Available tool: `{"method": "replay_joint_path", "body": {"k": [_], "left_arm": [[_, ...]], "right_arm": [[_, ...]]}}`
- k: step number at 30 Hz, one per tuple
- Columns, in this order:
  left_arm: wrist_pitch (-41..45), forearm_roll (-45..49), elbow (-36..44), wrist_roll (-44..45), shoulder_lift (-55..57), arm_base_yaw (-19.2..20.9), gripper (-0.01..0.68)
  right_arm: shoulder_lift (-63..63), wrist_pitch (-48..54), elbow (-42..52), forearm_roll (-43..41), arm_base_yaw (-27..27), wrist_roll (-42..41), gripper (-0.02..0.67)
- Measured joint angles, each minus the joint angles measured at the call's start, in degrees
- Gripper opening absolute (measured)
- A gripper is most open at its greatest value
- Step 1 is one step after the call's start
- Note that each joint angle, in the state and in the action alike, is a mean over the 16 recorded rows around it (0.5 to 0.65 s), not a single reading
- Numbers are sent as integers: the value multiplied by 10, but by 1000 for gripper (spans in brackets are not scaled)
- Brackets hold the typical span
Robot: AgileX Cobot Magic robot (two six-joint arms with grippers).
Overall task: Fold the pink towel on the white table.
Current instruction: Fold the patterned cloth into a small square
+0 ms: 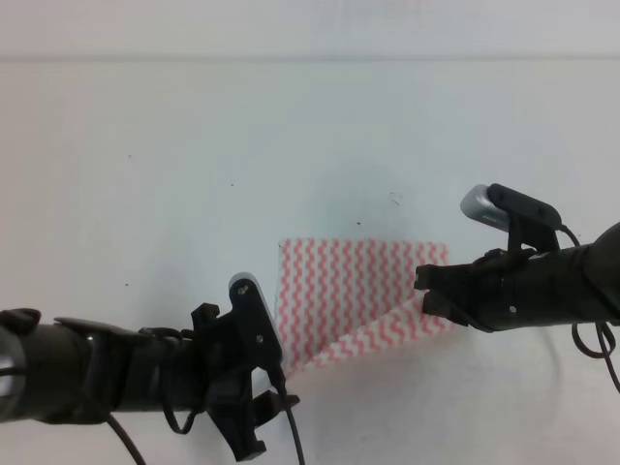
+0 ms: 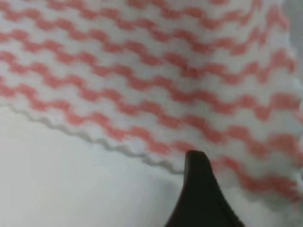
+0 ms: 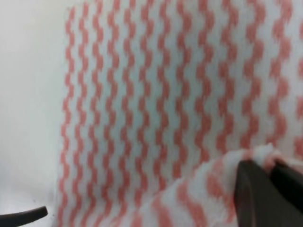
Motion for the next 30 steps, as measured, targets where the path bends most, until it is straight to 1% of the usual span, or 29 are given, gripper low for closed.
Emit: {"method": "replay_joint_path", "body": {"k": [5, 9, 22, 27, 30], "left_arm": [[-15, 1, -1, 0, 2, 0, 354], [-27, 0, 0, 1, 2, 0, 306], [-7, 1, 0, 26, 1, 0, 84], [-2, -8, -1, 37, -6, 0, 21], [0, -16, -4, 41, -12, 0, 5]], "right_arm": [[1, 0, 0, 0, 0, 0, -16], [1, 2, 0, 0, 0, -1, -16], [3, 9, 0, -1, 0, -1, -16], [3, 9, 0, 0, -1, -1, -16], [1, 9, 0, 3, -2, -1, -17]]}}
